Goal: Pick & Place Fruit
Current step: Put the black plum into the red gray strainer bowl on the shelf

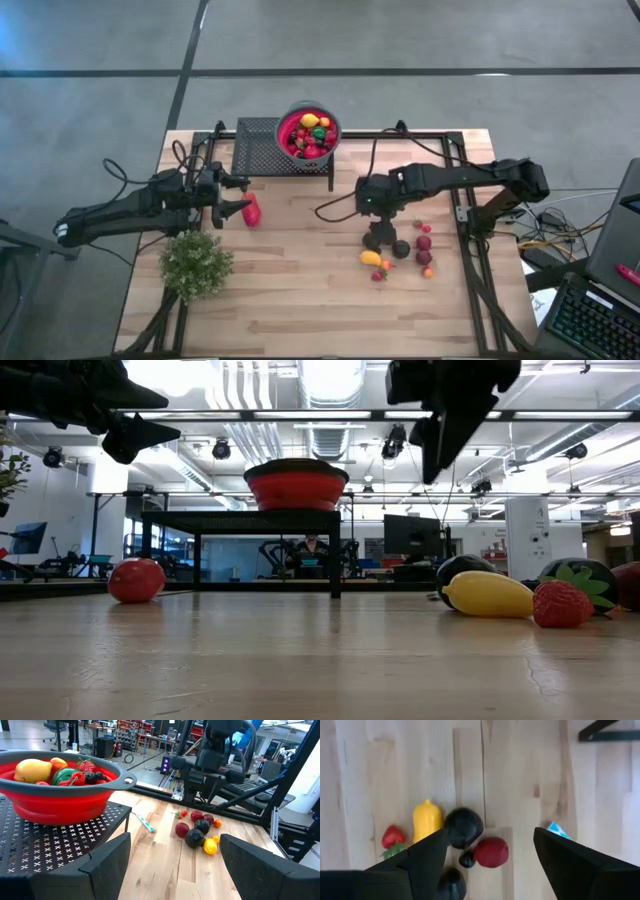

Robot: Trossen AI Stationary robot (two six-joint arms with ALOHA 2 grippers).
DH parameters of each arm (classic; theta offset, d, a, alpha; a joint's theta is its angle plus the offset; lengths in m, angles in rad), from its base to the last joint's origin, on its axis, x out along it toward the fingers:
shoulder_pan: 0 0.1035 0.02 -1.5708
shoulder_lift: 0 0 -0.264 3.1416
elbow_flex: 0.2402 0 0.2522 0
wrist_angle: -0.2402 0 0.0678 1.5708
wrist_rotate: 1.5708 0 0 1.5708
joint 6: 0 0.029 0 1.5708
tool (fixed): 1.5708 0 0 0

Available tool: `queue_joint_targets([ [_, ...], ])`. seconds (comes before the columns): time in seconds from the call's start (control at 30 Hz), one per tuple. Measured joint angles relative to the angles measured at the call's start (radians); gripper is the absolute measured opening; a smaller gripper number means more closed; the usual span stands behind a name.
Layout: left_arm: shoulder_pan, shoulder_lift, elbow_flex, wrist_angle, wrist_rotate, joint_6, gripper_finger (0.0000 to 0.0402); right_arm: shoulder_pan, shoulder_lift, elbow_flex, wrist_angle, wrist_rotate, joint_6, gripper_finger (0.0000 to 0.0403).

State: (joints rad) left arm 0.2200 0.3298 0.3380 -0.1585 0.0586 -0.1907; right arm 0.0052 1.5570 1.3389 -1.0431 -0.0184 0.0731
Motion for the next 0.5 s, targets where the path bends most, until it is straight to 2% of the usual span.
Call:
queue_joint_targets([
  [0.5, 0.0, 0.0, 0.0, 0.0, 0.0, 0.0, 0.0312, 0.057, 0.0, -0.127, 0.058, -0.004, 0.083, 0.028],
])
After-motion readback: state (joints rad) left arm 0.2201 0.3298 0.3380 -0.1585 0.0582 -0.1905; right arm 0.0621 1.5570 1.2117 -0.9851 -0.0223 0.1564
